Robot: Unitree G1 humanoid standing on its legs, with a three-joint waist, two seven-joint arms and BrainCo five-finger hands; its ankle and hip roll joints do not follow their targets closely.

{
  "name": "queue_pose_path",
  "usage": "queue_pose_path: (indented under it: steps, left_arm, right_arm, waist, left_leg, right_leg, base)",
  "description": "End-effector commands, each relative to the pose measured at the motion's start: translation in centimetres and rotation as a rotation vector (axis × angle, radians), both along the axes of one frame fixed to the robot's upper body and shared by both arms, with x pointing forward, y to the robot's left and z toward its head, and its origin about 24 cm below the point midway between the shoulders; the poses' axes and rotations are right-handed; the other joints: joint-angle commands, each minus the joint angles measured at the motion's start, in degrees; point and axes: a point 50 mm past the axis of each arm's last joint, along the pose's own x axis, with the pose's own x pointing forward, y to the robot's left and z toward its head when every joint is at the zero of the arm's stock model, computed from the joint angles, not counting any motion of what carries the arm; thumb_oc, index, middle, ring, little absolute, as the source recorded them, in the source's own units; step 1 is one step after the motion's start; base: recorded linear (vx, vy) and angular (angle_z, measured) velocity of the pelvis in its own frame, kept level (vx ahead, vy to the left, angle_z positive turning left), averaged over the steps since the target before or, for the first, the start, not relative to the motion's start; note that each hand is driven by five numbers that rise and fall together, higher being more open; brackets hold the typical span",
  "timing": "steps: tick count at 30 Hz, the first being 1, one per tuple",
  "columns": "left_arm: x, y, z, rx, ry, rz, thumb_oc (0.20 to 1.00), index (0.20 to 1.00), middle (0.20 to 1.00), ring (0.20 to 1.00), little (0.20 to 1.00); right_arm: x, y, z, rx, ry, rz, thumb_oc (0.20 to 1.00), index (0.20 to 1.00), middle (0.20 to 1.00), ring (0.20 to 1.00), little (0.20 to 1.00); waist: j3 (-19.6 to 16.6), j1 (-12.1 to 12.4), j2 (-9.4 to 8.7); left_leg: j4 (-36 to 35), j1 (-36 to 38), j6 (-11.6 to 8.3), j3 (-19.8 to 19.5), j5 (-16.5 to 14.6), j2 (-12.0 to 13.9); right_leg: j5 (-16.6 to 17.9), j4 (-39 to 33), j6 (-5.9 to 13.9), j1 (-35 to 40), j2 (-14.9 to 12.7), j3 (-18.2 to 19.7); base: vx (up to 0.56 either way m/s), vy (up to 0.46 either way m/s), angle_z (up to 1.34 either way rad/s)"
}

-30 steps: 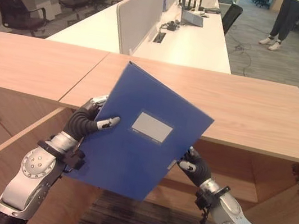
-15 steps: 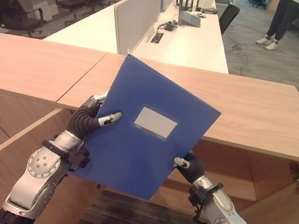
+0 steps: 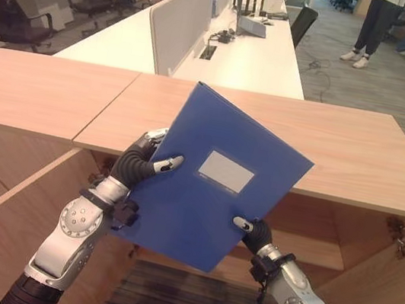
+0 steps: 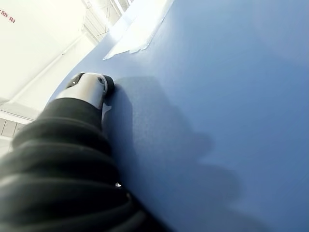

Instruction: Put the empty folder in the office cabinet

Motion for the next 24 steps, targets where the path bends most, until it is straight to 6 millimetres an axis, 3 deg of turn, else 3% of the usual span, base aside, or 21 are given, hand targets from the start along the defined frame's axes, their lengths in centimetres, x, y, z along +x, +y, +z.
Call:
queue_pose_path:
  steps: [1, 4, 5, 6, 24]
  left_arm:
    - [1.19, -2.51, 4.35, -0.110, -0.208, -0.107, 0.200, 0.200, 0.200, 0.200, 0.200]
    - [1.15, -2.53, 4.10, -0.109, -0.197, -0.106, 0.200, 0.200, 0.200, 0.200, 0.200]
    - [1.15, -2.53, 4.10, -0.109, -0.197, -0.106, 0.200, 0.200, 0.200, 0.200, 0.200]
    - [1.16, -2.53, 3.89, -0.121, -0.184, -0.106, 0.200, 0.200, 0.200, 0.200, 0.200]
    - [0.87, -1.65, 3.74, -0.148, -0.176, -0.077, 0.200, 0.200, 0.200, 0.200, 0.200]
  right_arm:
    - [1.97, 3.89, 4.64, 0.166, -0.188, 0.107, 1.000, 1.000, 1.000, 1.000, 1.000]
    - [2.06, 3.87, 5.09, 0.172, -0.204, 0.109, 1.000, 1.000, 1.000, 1.000, 1.000]
    - [2.06, 3.86, 5.09, 0.172, -0.204, 0.109, 0.937, 0.937, 0.937, 0.937, 0.937]
    - [2.07, 3.74, 5.26, 0.170, -0.211, 0.105, 0.200, 0.200, 0.200, 0.200, 0.200]
    - [1.99, 3.12, 5.04, 0.162, -0.216, 0.081, 0.200, 0.200, 0.200, 0.200, 0.200]
  waist:
    - [1.64, -0.26, -1.02]
    - [1.58, -0.30, -0.97]
    - [1.58, -0.30, -0.96]
    - [1.62, -0.31, -0.93]
    - [1.60, -0.10, -0.93]
  left_leg:
    - [0.18, 1.04, -0.50, -3.09, -3.26, 0.49]
    - [0.18, 1.43, -0.55, -3.04, -3.94, 0.53]
    - [0.18, 1.43, -0.55, -3.03, -3.94, 0.54]
    - [0.18, 1.40, -0.55, -3.03, -3.94, 0.51]
    - [0.18, 1.36, -0.52, -3.24, -3.92, 0.46]
  right_leg:
    - [-4.50, 0.93, 1.17, 2.52, -0.46, -0.83]
    - [-5.03, 0.92, 1.28, 2.84, -0.37, -0.74]
    - [-5.03, 0.92, 1.28, 2.84, -0.37, -0.74]
    - [-5.04, 0.92, 1.27, 2.84, -0.34, -0.78]
    - [-5.15, 0.93, 1.22, 3.05, -0.25, -0.95]
  base:
    - [0.00, 0.000, 0.00]
    - [0.01, -0.006, -0.01]
    - [0.04, -0.003, 0.00]
    - [-0.03, -0.004, 0.00]
    - [0.00, 0.000, 0.00]
